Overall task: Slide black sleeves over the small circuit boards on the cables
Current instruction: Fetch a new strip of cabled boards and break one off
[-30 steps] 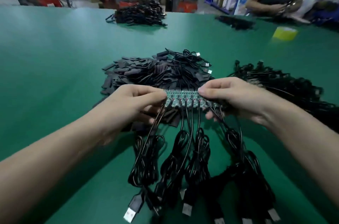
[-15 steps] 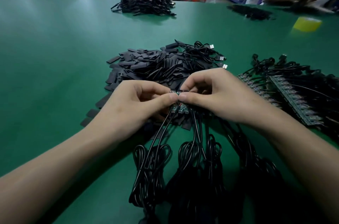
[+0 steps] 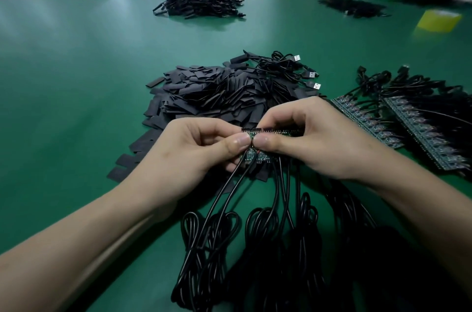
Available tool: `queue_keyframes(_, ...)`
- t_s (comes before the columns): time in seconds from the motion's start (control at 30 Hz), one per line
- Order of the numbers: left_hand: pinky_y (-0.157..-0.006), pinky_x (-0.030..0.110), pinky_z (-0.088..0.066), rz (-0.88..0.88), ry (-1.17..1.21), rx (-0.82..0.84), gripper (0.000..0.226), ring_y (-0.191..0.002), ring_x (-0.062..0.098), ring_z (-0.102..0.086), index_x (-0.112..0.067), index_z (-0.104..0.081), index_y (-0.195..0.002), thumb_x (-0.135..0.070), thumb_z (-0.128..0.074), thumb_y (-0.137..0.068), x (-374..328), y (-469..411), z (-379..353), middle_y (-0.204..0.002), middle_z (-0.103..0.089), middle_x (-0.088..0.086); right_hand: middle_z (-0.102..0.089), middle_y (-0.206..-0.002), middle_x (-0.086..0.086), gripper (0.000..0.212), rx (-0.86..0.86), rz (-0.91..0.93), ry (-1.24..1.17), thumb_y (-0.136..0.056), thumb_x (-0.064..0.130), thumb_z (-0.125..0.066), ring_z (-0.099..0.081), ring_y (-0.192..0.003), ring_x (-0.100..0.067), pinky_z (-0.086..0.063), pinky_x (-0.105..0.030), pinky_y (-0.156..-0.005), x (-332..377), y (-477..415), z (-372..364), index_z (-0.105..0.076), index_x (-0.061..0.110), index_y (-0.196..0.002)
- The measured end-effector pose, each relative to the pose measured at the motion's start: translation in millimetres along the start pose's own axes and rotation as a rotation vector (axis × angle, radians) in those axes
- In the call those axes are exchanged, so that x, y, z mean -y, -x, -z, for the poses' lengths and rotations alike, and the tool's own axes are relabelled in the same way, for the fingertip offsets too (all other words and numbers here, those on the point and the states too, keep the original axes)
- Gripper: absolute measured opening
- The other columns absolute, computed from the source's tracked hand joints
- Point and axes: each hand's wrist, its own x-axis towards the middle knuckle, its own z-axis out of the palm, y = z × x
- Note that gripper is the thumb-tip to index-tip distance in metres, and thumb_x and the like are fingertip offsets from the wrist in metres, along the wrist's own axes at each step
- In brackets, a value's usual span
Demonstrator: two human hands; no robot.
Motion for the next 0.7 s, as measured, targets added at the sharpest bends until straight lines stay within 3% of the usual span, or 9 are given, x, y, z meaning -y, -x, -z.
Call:
queue_keyframes(0.2,-0.049,0.015,-0.047,0.025,0.027,0.049,0.007,-0.051,0.006,-0.059,-0.014,-0.077,-0.079,-0.019,-0.073,-0.079,-5,2,2,-0.063,-0.068,0.003,-0.072,-0.076,0.01,0.009,0.074,0.04,-0.139,-0.091,0.025,-0.073,-0.062,-0.071,0.003,-0.045,-0.013,-0.069,-3,-1,3,-0.074,0.024,-0.082)
queue_keyframes(0.3,-0.043,0.011,-0.042,0.039,0.076,0.054,0.009,-0.044,0.004,-0.056,-0.016,-0.077,-0.075,-0.017,-0.072,-0.083,-6,3,2,-0.06,-0.066,0.001,-0.068,-0.07,0.012,0.01,0.099,0.045,-0.211,-0.087,0.032,-0.071,-0.058,-0.066,0.002,-0.043,-0.011,-0.064,-2,-3,5,-0.072,0.025,-0.079)
queue_keyframes(0.43,-0.051,0.014,-0.048,0.051,0.157,0.082,0.007,-0.054,0.009,-0.062,-0.014,-0.079,-0.084,-0.018,-0.072,-0.083,-5,1,2,-0.069,-0.071,0.003,-0.069,-0.072,0.01,0.009,0.102,0.064,-0.299,-0.084,0.03,-0.07,-0.059,-0.068,0.0,-0.045,-0.011,-0.066,0,-3,5,-0.073,0.023,-0.081)
queue_keyframes(0.53,-0.047,0.014,-0.049,0.047,0.224,0.079,0.009,-0.054,0.01,-0.065,-0.013,-0.079,-0.087,-0.018,-0.073,-0.082,-5,-1,4,-0.072,-0.073,0.005,-0.069,-0.073,0.008,0.008,0.083,0.062,-0.35,-0.084,0.028,-0.07,-0.058,-0.068,-0.002,-0.045,-0.012,-0.066,3,-4,6,-0.074,0.022,-0.08)
queue_keyframes(0.63,-0.057,0.022,-0.057,-0.04,0.125,0.025,0.019,-0.064,0.013,-0.067,-0.015,-0.08,-0.088,-0.029,-0.078,-0.076,-6,-3,10,-0.078,-0.075,0.008,-0.068,-0.071,0.004,0.017,0.124,-0.026,-0.143,-0.085,0.033,-0.07,-0.057,-0.065,-0.004,-0.044,-0.015,-0.062,4,-3,15,-0.074,0.018,-0.08)
queue_keyframes(0.7,-0.065,0.021,-0.058,-0.131,0.016,-0.059,0.02,-0.07,0.01,-0.067,-0.02,-0.081,-0.086,-0.035,-0.079,-0.072,-7,-4,16,-0.08,-0.076,0.003,-0.073,-0.077,0.007,0.024,0.17,-0.143,0.1,-0.084,0.047,-0.07,-0.063,-0.068,-0.003,-0.05,-0.021,-0.064,3,-1,22,-0.076,0.023,-0.084)
